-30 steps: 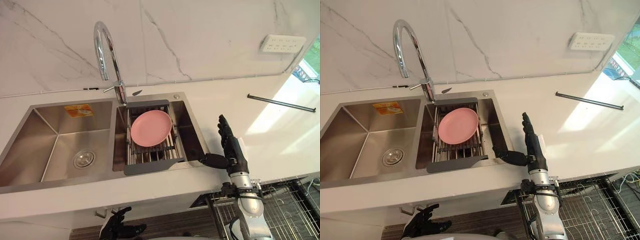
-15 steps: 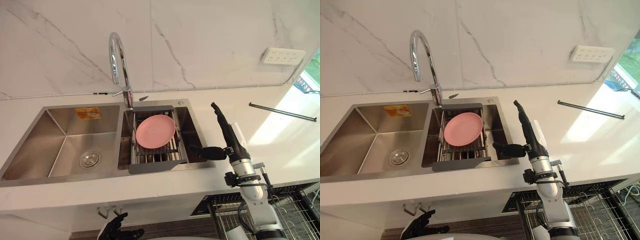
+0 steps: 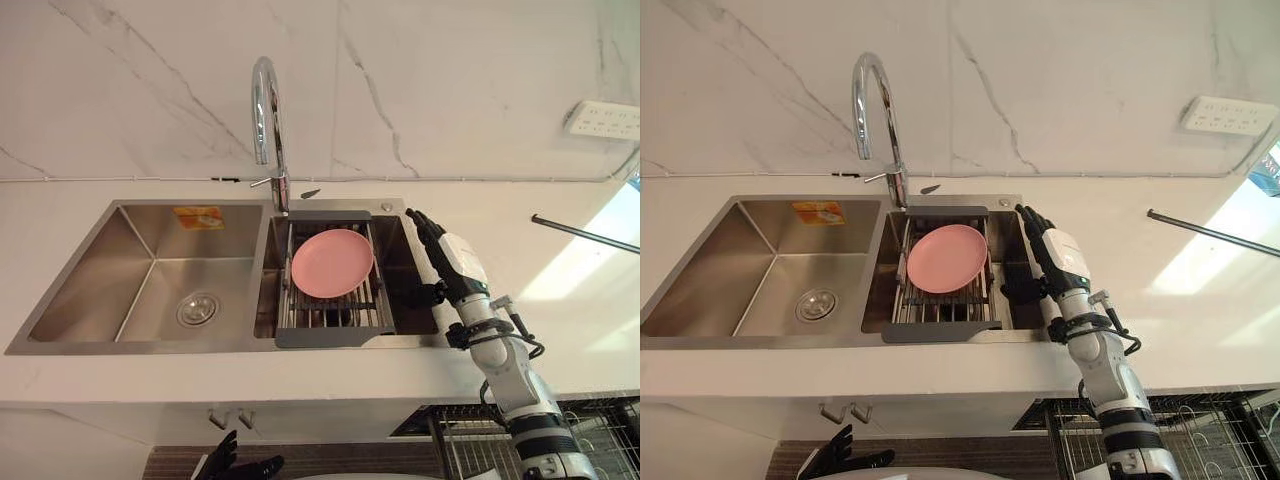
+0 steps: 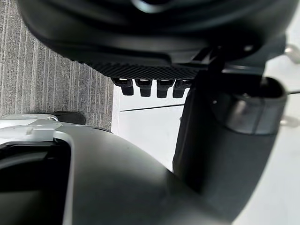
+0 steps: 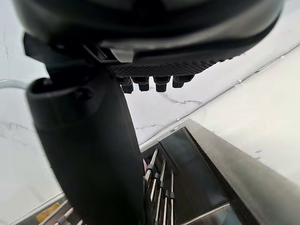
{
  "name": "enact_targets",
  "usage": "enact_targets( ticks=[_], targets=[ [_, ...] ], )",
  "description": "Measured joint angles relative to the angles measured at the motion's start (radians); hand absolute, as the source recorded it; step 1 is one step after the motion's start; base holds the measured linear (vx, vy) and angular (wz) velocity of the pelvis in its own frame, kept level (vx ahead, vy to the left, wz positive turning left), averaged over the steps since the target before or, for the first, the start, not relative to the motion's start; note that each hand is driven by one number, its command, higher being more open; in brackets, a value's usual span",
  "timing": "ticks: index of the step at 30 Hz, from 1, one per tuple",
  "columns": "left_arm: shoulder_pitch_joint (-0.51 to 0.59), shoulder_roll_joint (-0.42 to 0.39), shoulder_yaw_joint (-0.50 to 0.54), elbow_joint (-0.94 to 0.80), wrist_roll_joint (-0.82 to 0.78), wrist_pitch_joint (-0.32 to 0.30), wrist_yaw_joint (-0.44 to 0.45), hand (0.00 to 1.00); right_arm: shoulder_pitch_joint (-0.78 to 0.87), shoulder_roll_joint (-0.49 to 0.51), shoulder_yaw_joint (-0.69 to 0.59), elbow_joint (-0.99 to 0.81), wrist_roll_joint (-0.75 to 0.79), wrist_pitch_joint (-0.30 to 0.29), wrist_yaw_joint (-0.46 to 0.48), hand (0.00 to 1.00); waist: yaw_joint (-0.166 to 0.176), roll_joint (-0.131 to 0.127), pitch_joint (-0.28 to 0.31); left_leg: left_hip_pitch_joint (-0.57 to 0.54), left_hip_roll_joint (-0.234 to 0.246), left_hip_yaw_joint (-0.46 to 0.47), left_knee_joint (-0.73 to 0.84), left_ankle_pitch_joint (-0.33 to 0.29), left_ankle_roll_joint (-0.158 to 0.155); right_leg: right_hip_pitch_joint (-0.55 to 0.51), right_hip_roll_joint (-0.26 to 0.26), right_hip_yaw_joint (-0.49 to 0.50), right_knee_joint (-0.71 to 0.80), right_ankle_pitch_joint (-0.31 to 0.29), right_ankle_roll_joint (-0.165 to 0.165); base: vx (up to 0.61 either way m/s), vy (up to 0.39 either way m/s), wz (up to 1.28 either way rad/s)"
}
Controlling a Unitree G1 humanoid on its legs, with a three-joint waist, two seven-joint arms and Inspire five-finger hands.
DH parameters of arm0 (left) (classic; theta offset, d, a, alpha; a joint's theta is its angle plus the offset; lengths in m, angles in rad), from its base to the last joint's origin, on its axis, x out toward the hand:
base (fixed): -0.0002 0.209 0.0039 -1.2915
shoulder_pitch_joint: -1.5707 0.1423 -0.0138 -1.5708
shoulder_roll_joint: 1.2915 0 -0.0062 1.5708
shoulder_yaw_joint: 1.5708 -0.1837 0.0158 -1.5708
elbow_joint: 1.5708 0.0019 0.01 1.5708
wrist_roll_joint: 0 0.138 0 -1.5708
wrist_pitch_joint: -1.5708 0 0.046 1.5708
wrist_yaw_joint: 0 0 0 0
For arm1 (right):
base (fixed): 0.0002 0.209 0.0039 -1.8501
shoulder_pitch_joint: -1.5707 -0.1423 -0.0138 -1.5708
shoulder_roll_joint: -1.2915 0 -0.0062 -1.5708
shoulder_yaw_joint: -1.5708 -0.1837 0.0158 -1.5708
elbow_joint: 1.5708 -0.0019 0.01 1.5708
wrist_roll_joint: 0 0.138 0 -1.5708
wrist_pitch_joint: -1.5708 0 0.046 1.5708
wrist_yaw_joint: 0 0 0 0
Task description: Walk over to the sink, pick up the cup, carry it to the dishwasher, place the cup inside the dishwasher, then close the dishwasher door
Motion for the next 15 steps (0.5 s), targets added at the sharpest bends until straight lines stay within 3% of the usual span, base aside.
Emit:
enact_targets(
  ticks=[15],
  targets=[
    [0.006,0.001,0.021,-0.034,0.001,0.018,-0.003,1.0,-0.127,0.0,0.083,0.176,-0.087,0.031,0.001,1.0,0.03,-0.022,0.011,-0.014,-0.028,-0.047,-0.001,0.02,0.022,0.012,-0.02,-0.045,-0.002,0.006,0.01,-0.04,0.009,0.09]
  ],
)
